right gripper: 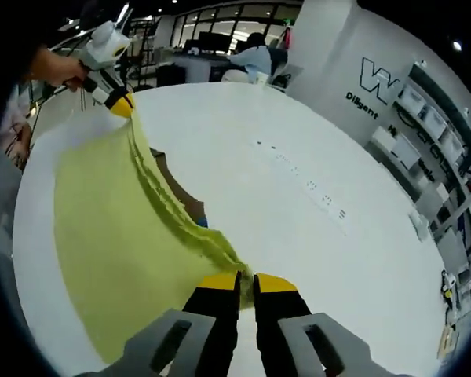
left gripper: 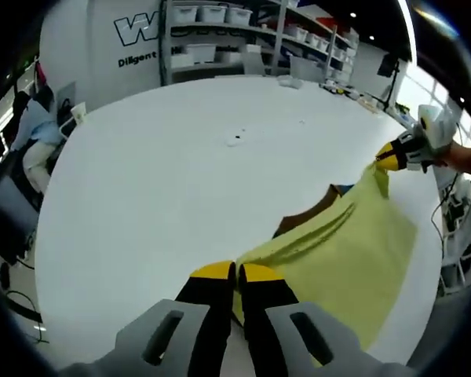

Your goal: Fold the garment on the visible template until the final outline fits inside the template.

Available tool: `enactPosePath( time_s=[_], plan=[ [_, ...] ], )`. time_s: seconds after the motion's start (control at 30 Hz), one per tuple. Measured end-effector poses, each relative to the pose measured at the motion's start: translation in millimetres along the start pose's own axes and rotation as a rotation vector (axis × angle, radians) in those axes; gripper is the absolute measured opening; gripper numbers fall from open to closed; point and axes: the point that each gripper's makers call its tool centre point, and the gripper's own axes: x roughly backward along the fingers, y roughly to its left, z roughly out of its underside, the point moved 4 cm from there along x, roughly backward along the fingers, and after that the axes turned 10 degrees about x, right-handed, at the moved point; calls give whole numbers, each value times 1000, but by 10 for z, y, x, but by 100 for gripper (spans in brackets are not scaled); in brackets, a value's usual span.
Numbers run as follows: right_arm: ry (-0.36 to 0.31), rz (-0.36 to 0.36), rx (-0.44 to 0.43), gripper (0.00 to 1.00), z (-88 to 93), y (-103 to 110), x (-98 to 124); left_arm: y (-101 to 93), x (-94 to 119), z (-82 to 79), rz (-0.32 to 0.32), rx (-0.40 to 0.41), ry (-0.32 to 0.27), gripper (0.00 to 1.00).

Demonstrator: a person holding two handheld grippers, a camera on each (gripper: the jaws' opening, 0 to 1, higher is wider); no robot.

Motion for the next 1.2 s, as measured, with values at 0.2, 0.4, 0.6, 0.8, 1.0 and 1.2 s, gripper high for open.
enactPosePath(
  time_s=[0.2, 0.4, 0.6, 0.8, 1.0, 1.2],
  plan=[
    [-11, -12, -79, 5, 72, -9, 74, 96, 32, -53, -43, 21, -53, 5],
    [-23, -29, -57, 3, 88, 143, 105, 20, 36, 126, -28, -42, -22, 7],
    [-45, -104, -86, 5, 68, 399, 106, -110, 38, 293, 8, -124, 13, 10],
    [-80, -146, -101, 7, 18, 546, 181, -402, 89, 430, 122, -220, -14, 19],
    [-92, -215, -95, 6, 3, 808, 200, -513, 42, 626, 156, -201, 28, 20],
    [-40, -243, -63, 0, 178, 1005, 178, -426, 95, 939, 143, -131, 169, 1]
  ],
)
